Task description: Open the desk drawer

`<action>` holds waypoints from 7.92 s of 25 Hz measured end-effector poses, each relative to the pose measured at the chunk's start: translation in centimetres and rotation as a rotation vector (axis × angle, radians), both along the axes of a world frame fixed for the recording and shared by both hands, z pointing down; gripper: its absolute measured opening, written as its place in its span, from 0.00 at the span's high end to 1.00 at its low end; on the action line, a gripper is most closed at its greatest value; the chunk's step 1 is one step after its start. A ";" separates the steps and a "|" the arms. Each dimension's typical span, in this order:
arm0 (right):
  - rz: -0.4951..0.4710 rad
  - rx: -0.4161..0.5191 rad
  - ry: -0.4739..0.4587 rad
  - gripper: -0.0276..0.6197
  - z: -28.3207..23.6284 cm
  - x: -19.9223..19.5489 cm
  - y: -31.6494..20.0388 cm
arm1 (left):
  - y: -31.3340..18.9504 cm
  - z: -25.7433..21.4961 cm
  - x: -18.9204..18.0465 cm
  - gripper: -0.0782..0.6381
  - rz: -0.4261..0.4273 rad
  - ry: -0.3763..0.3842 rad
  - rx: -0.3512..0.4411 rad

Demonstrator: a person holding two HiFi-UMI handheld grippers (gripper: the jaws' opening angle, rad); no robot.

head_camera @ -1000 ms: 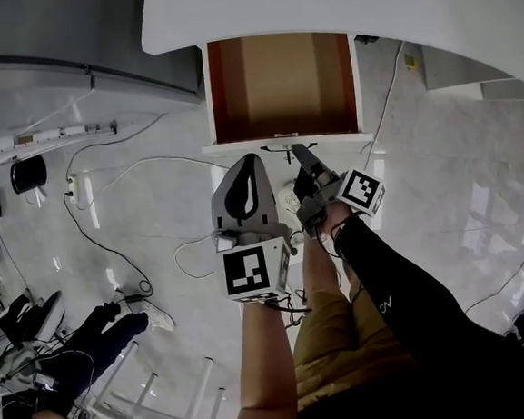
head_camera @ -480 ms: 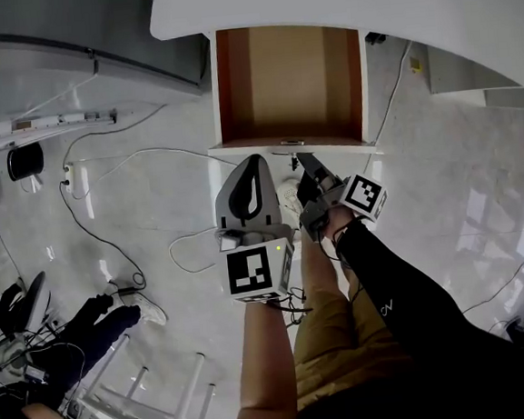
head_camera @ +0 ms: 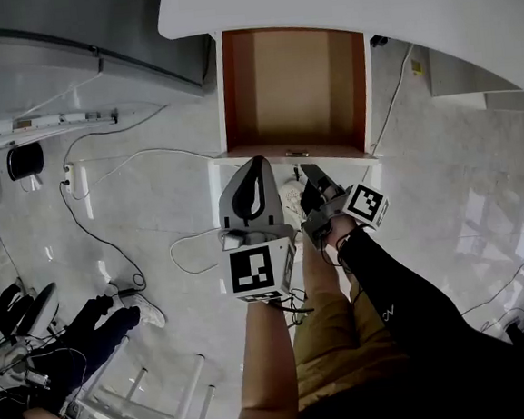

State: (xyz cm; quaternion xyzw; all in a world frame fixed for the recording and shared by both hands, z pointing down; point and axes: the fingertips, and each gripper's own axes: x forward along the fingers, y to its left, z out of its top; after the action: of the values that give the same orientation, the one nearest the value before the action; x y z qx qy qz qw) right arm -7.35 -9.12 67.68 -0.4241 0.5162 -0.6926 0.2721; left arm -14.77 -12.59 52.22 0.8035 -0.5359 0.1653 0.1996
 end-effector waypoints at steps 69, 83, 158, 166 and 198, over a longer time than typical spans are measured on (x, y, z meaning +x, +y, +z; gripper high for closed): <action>0.173 -0.284 0.039 0.91 8.5 0.9 -1.5 | 0.5 0.9 -0.8 0.88 0.044 0.039 -0.034; 0.056 -0.322 0.210 0.68 8.4 4.6 3.3 | -2.8 0.4 1.2 0.88 0.133 0.046 -0.035; -0.346 1.266 1.431 0.71 -53.5 20.1 6.4 | 12.3 -40.9 15.4 0.88 -0.045 -0.182 0.541; -0.319 1.289 1.427 0.96 -54.1 20.3 7.5 | 12.6 -41.0 15.3 0.88 -0.027 -0.215 0.538; -0.387 1.253 1.413 0.96 -52.7 19.5 8.0 | 12.2 -40.0 14.4 0.88 -0.034 -0.188 0.508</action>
State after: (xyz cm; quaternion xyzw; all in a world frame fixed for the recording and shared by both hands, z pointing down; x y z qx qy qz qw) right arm 12.12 -1.14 14.94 -0.4284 0.8979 0.0909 -0.0435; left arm -0.37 -0.35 12.20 0.7997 -0.5899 0.0964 -0.0563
